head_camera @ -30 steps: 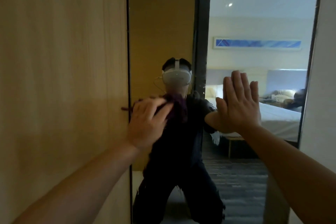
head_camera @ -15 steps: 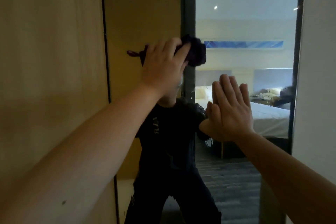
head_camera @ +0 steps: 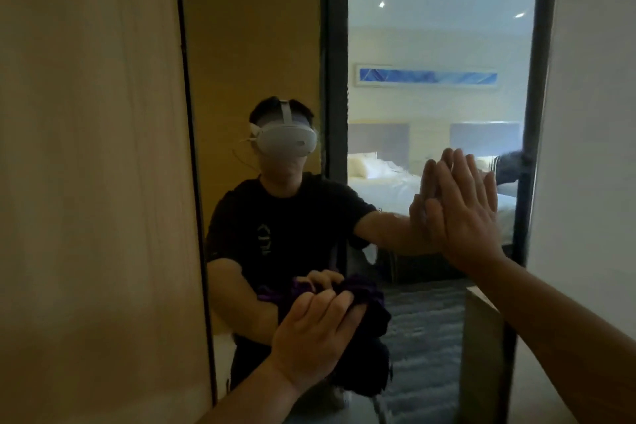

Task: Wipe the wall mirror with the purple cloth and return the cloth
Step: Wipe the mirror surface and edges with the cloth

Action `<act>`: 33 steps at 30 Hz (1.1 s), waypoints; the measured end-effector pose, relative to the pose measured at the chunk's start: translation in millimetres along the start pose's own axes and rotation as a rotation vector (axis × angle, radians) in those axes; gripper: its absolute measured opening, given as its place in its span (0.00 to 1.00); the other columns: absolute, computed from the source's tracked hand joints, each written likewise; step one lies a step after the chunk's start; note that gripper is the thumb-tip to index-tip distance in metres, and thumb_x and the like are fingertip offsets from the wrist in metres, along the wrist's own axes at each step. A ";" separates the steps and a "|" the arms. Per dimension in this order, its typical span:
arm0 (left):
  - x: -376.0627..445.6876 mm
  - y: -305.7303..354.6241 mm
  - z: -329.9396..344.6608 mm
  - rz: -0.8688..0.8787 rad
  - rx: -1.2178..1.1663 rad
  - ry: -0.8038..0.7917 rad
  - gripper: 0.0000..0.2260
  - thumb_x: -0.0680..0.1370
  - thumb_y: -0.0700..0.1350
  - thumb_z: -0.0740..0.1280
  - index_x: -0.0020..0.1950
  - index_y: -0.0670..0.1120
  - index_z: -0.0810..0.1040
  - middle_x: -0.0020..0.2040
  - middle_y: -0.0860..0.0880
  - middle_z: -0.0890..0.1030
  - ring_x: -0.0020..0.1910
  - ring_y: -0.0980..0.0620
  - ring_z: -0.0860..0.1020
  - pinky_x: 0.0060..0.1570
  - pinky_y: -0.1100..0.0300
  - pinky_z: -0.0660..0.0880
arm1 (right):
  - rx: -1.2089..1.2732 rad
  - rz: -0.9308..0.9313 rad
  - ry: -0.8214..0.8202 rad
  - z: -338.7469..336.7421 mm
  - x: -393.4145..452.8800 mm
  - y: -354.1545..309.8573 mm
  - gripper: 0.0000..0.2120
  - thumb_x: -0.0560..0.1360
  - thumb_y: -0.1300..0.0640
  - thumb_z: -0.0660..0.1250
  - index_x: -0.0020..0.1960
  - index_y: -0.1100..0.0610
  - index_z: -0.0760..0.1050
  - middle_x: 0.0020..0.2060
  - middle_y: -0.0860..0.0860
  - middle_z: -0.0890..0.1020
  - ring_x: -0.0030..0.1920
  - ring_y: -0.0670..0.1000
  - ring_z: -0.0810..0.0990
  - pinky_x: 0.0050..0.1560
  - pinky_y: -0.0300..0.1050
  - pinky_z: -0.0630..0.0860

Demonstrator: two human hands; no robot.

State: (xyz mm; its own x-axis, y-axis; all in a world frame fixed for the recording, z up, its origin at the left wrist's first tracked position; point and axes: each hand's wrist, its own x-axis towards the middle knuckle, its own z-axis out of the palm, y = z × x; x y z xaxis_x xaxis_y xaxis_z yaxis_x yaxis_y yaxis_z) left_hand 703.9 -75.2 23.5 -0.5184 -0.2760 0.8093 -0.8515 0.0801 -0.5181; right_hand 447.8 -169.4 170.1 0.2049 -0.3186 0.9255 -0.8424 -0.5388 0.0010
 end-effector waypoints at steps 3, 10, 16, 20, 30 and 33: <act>-1.6 2.7 -0.1 -0.020 -0.038 -0.012 0.16 0.80 0.46 0.65 0.68 0.53 0.76 0.63 0.49 0.75 0.57 0.47 0.74 0.56 0.52 0.67 | -0.040 0.039 0.019 -11.0 10.2 9.0 0.30 0.83 0.46 0.50 0.81 0.55 0.49 0.81 0.53 0.45 0.80 0.53 0.40 0.78 0.58 0.38; 12.2 6.3 -14.5 -0.047 -0.014 0.014 0.16 0.79 0.44 0.69 0.67 0.51 0.77 0.61 0.48 0.76 0.56 0.46 0.77 0.57 0.51 0.69 | -0.115 0.010 -0.129 -18.8 20.7 43.6 0.30 0.83 0.40 0.41 0.80 0.50 0.38 0.79 0.52 0.36 0.78 0.53 0.33 0.78 0.58 0.36; 158.6 -40.3 -52.7 -0.258 -0.009 0.236 0.14 0.80 0.44 0.66 0.64 0.43 0.78 0.56 0.42 0.79 0.51 0.41 0.76 0.51 0.46 0.71 | -0.073 -0.052 -0.120 -16.3 21.6 52.7 0.30 0.83 0.42 0.42 0.81 0.53 0.43 0.79 0.53 0.39 0.79 0.53 0.34 0.78 0.59 0.37; 297.3 -95.5 -77.0 -0.271 0.139 0.259 0.16 0.79 0.44 0.67 0.66 0.45 0.77 0.59 0.42 0.77 0.55 0.40 0.76 0.54 0.47 0.71 | -0.078 -0.065 -0.135 -9.6 21.3 56.6 0.28 0.83 0.42 0.41 0.78 0.50 0.34 0.78 0.52 0.34 0.79 0.53 0.33 0.78 0.61 0.38; 256.7 -28.0 -21.8 -0.105 0.219 0.252 0.17 0.78 0.44 0.68 0.67 0.44 0.78 0.56 0.42 0.78 0.53 0.42 0.73 0.54 0.49 0.66 | 0.124 -0.147 0.012 -5.2 18.4 67.8 0.27 0.84 0.46 0.48 0.80 0.55 0.55 0.80 0.52 0.50 0.80 0.52 0.42 0.78 0.54 0.37; 183.3 26.3 3.0 -0.077 0.210 0.215 0.18 0.78 0.44 0.70 0.68 0.46 0.78 0.58 0.43 0.78 0.55 0.41 0.75 0.53 0.47 0.69 | 0.232 -0.161 0.032 -8.7 13.3 76.4 0.25 0.84 0.48 0.51 0.79 0.56 0.58 0.80 0.53 0.54 0.80 0.51 0.44 0.79 0.52 0.38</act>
State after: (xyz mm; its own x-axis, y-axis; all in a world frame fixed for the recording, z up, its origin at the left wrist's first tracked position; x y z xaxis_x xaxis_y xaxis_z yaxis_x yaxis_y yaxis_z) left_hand 586.7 -126.5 157.3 -0.4770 -0.0624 0.8767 -0.8658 -0.1387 -0.4809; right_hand 381.8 -208.0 185.7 0.3078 -0.1923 0.9318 -0.6634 -0.7454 0.0653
